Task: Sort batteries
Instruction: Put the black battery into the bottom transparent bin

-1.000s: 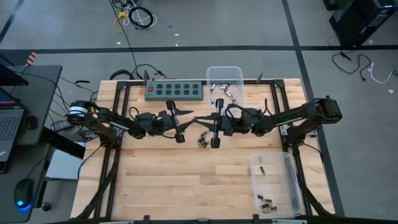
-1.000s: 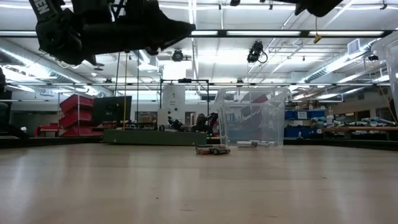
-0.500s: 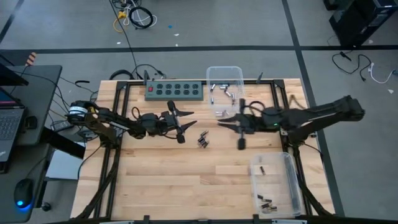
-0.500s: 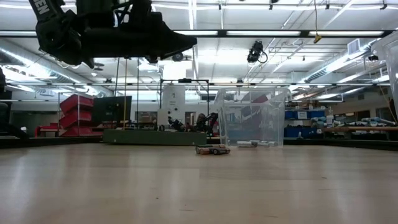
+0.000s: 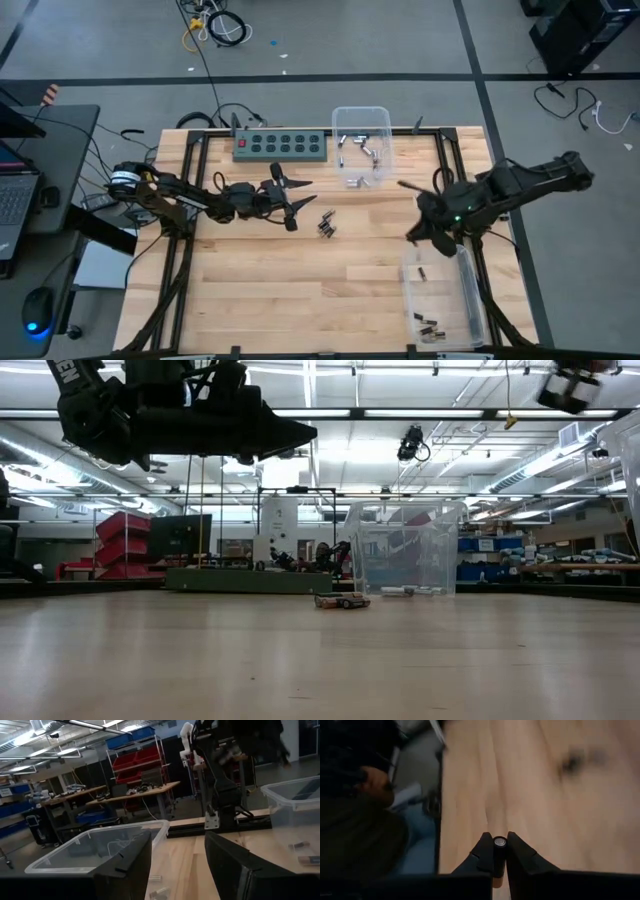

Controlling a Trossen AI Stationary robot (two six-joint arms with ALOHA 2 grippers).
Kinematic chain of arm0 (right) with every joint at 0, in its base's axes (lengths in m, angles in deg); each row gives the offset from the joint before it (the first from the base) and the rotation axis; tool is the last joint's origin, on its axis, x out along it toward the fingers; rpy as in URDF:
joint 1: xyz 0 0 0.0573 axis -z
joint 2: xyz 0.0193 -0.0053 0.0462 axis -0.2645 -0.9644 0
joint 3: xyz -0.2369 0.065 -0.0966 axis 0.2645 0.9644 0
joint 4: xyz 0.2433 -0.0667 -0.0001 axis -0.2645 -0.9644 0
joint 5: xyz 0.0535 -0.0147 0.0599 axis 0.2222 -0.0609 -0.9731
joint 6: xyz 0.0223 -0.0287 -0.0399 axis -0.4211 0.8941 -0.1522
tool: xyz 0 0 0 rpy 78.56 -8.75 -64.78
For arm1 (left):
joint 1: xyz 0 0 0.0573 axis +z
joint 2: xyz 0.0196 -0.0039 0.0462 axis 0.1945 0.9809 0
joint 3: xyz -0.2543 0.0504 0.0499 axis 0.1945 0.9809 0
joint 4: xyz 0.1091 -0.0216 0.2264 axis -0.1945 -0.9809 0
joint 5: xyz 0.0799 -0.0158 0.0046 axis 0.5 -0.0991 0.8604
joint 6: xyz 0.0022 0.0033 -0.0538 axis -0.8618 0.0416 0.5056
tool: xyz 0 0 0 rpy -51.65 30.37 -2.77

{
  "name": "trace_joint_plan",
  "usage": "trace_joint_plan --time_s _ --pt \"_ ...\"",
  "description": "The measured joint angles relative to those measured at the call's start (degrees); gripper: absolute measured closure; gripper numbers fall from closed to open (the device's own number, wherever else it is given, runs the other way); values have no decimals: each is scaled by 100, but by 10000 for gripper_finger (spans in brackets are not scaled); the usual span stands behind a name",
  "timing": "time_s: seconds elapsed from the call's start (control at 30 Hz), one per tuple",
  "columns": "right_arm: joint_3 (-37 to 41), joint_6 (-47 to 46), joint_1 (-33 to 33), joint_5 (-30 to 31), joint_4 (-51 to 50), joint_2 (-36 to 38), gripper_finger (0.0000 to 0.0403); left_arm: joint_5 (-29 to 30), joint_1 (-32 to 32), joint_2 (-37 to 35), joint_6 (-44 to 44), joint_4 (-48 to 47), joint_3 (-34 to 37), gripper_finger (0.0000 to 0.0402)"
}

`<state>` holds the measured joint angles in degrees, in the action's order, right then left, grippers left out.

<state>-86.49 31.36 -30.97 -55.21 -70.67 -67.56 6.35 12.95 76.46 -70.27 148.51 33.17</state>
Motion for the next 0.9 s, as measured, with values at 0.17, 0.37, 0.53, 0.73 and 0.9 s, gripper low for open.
trace_joint_plan --time_s 0.17,0.37,0.53,0.73,0.9 --pt "0 -1559 -444 -408 -907 -262 385 -2 0 0 2 -11 0 218" --pt "0 -2456 -857 -687 -837 -617 381 -2 0 0 2 -24 0 218" --pt "0 -2901 -1062 -685 -840 -879 353 -7 0 0 2 -84 0 218" --pt "0 -3024 -1142 -668 -840 -1144 327 -19 0 0 6 -394 0 218" --pt "2 -2714 -1096 -634 -409 -1180 322 -67 0 0 11 -1002 2 218"
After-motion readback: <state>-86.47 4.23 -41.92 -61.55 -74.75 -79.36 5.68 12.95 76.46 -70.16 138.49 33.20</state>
